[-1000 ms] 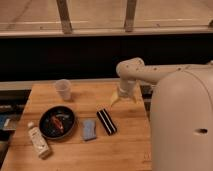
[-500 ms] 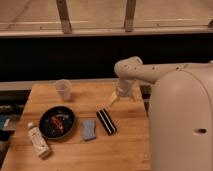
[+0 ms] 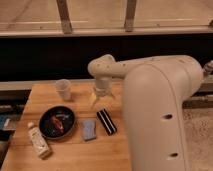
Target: Wipe the white sponge on the table
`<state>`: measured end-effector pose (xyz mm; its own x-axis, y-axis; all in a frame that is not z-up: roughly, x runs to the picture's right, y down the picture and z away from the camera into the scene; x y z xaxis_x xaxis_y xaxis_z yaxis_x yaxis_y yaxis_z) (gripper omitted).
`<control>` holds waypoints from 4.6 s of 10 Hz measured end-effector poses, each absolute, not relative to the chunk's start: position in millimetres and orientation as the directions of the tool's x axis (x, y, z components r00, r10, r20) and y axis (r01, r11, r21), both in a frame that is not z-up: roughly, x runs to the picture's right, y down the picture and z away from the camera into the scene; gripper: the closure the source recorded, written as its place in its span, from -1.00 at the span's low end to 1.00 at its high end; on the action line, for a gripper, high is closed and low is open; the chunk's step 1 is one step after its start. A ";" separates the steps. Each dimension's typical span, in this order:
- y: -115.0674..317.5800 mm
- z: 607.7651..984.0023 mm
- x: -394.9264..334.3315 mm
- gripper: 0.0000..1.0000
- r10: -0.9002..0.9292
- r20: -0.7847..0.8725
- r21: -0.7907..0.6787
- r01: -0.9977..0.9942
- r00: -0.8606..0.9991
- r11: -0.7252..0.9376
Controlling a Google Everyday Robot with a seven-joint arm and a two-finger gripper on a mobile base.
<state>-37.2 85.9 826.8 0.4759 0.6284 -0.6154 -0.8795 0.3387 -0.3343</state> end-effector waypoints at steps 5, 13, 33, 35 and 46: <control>140.4 810.7 -101.3 -0.60 0.503 -0.630 -0.418 -0.805 0.591 0.422; 193.9 815.7 -95.5 -0.60 0.421 -0.709 -0.428 -0.820 0.566 0.381; 192.9 847.6 -49.5 -0.60 0.431 -0.797 -0.328 -0.903 0.423 0.279; 197.5 843.7 -55.0 -0.60 0.425 -0.793 -0.343 -0.896 0.438 0.284; 207.2 835.7 -68.9 0.90 0.427 -0.763 -0.366 -0.869 0.485 0.331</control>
<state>-68.9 207.2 835.7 0.4846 0.4273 -0.7633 -0.8694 0.3314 -0.3664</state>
